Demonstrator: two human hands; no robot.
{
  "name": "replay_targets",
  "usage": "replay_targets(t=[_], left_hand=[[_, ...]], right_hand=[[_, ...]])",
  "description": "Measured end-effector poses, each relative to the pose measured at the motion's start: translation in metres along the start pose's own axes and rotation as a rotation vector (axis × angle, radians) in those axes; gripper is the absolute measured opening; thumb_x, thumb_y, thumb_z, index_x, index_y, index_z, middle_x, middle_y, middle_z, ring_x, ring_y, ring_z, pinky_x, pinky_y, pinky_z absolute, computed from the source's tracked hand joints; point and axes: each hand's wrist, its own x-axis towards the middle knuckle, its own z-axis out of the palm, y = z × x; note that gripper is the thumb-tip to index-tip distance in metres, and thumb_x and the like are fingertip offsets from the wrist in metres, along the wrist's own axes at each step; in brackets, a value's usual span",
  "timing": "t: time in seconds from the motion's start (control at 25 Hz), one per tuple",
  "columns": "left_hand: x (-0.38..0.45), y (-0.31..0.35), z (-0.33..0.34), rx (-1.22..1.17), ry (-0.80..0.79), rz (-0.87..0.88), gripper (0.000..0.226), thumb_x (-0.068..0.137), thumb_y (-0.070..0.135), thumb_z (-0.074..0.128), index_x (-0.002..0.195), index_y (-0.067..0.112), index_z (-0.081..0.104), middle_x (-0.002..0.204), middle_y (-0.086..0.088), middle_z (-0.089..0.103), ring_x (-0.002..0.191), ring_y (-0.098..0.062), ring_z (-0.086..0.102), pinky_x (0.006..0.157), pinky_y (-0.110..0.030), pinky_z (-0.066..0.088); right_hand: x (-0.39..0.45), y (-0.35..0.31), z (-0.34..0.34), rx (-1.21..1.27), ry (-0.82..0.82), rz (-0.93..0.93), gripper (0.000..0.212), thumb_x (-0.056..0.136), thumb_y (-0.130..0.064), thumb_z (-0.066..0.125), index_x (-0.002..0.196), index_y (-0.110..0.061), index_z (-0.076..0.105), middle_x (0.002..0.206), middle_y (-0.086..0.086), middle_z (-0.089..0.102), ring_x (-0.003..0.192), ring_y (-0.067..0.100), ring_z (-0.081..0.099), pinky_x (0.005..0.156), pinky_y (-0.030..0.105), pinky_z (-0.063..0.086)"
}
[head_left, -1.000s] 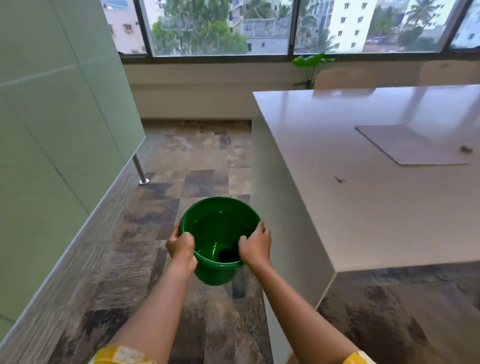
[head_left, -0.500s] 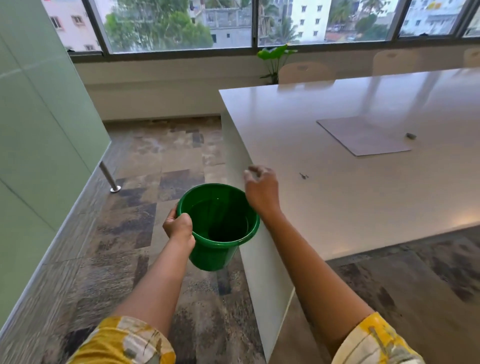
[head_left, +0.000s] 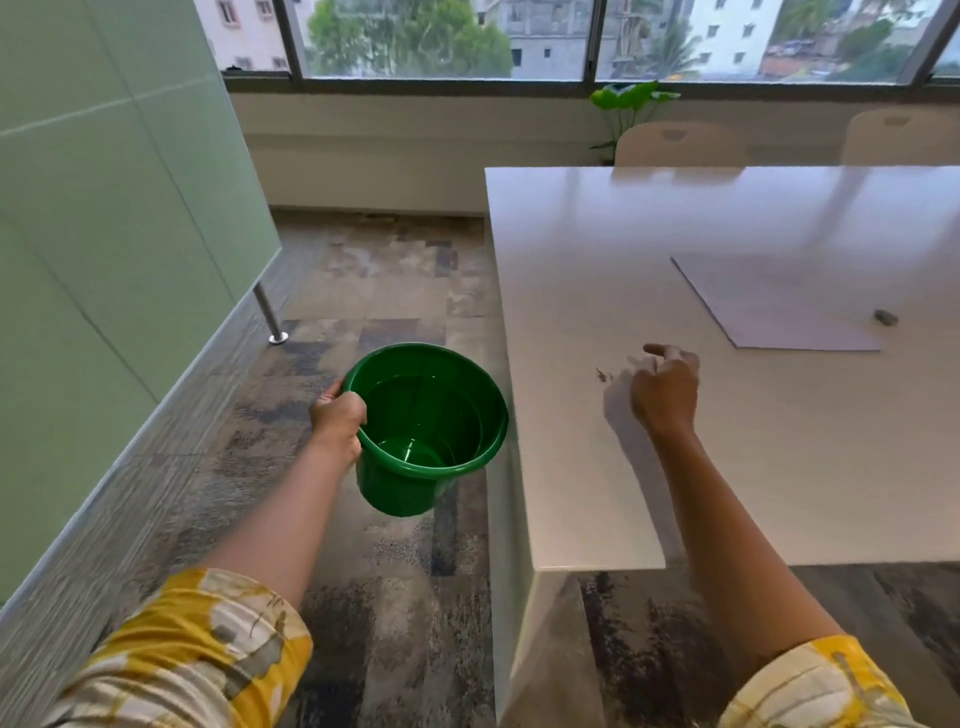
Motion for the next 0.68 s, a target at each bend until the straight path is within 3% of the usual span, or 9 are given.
replay_targets(t=[0.12,0.24,0.32,0.4,0.68], left_hand=[[0.0,0.006,0.001,0.034,-0.004,-0.024,0.072,0.064,-0.023,0.027,0.101,0.021,0.07,0.088,-0.007,0.064,0.092,-0.033,0.06,0.071,-0.044,0.055],[-0.006,0.01,0.001,0.049,-0.02,-0.004,0.079,0.063,-0.022,0.028,0.113,0.021,0.07,0.091,-0.006,0.065,0.087,-0.029,0.061,0.062,-0.037,0.055],[-0.009,0.014,0.003,0.058,-0.036,0.014,0.075,0.063,-0.022,0.028,0.107,0.022,0.071,0.091,-0.005,0.066,0.087,-0.028,0.061,0.067,-0.04,0.057],[-0.009,0.016,0.004,0.058,-0.044,0.018,0.072,0.063,-0.022,0.028,0.098,0.024,0.071,0.092,-0.006,0.066,0.089,-0.029,0.06,0.075,-0.046,0.056],[-0.006,0.016,0.002,0.035,-0.103,-0.012,0.071,0.064,-0.023,0.027,0.098,0.022,0.07,0.101,-0.009,0.065,0.107,-0.036,0.06,0.089,-0.055,0.055]], right_hand=[[0.014,0.012,0.001,-0.186,-0.101,-0.018,0.036,0.1,-0.014,0.044,0.13,0.002,0.053,0.141,0.019,0.044,0.128,0.031,0.043,0.105,0.026,0.031],[0.013,0.016,0.008,-0.521,-0.259,-0.018,0.076,0.103,-0.051,0.029,0.15,0.009,0.022,0.159,0.026,0.017,0.15,0.034,0.012,0.122,0.04,0.008],[0.011,0.011,0.018,-0.638,-0.34,-0.016,0.097,0.096,-0.069,0.017,0.154,0.008,0.004,0.163,0.024,-0.001,0.152,0.031,-0.004,0.123,0.041,-0.003],[0.009,0.001,0.031,-0.684,-0.406,-0.074,0.106,0.09,-0.077,0.011,0.154,0.007,-0.002,0.163,0.022,-0.006,0.152,0.03,-0.008,0.123,0.04,-0.005],[-0.026,-0.033,0.084,-0.683,-0.497,-0.203,0.107,0.086,-0.08,0.0,0.154,0.003,-0.005,0.163,0.02,-0.009,0.152,0.028,-0.007,0.124,0.037,-0.003]])
